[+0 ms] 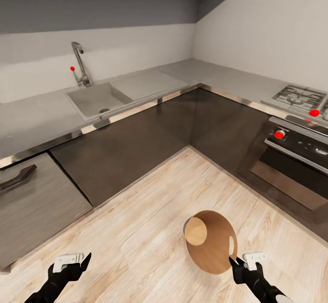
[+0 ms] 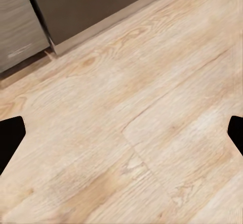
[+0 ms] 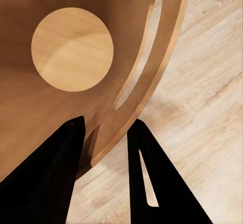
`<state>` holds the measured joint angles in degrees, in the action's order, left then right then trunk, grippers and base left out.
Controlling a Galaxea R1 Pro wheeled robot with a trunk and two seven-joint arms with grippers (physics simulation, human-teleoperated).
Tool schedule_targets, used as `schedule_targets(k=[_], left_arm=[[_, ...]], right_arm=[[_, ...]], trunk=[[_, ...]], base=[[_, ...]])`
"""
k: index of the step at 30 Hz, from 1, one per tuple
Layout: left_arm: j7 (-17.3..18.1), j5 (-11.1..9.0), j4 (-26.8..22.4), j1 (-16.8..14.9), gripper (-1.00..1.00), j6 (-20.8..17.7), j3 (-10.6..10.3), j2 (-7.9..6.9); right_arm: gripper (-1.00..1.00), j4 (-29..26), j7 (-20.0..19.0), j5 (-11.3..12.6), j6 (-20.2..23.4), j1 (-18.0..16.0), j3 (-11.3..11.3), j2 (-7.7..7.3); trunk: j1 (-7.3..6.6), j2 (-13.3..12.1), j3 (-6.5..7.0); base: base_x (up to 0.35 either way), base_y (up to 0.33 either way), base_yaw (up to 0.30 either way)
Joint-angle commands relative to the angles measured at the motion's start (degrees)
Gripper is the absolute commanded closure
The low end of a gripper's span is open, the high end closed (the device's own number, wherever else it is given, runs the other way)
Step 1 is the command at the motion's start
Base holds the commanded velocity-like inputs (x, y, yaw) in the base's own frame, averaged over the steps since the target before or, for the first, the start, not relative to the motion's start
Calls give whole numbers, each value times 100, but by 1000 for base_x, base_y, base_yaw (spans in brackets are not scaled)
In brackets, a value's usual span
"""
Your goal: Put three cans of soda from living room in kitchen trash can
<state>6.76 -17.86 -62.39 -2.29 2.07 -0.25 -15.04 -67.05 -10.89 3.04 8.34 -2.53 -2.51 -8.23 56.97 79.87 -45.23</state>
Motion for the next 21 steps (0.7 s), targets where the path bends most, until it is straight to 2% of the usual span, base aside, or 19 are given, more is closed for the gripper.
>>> schedule_targets(k=[1,8,14,21], left_arm=[[0,1,0,0,-100,1,0,0],[-1,0,7,0,-100,0,-3,1],[0,0,8,0,-100,2,-2,1],[1,-4,8,0,-100,3,-9,1]], right_arm=[[100,-5,-2,25,0,-2,2,5],[100,7,48,5,-6,-2,19,21],[100,14,58,4,-8,-2,27,23],[100,41,61,3,-8,-2,42,22]], trunk=[[0,0,7],[0,0,50],[0,0,86],[0,0,129]], base=[[0,0,199],[-29,0,201],[-244,37,202],[-290,149,202]])
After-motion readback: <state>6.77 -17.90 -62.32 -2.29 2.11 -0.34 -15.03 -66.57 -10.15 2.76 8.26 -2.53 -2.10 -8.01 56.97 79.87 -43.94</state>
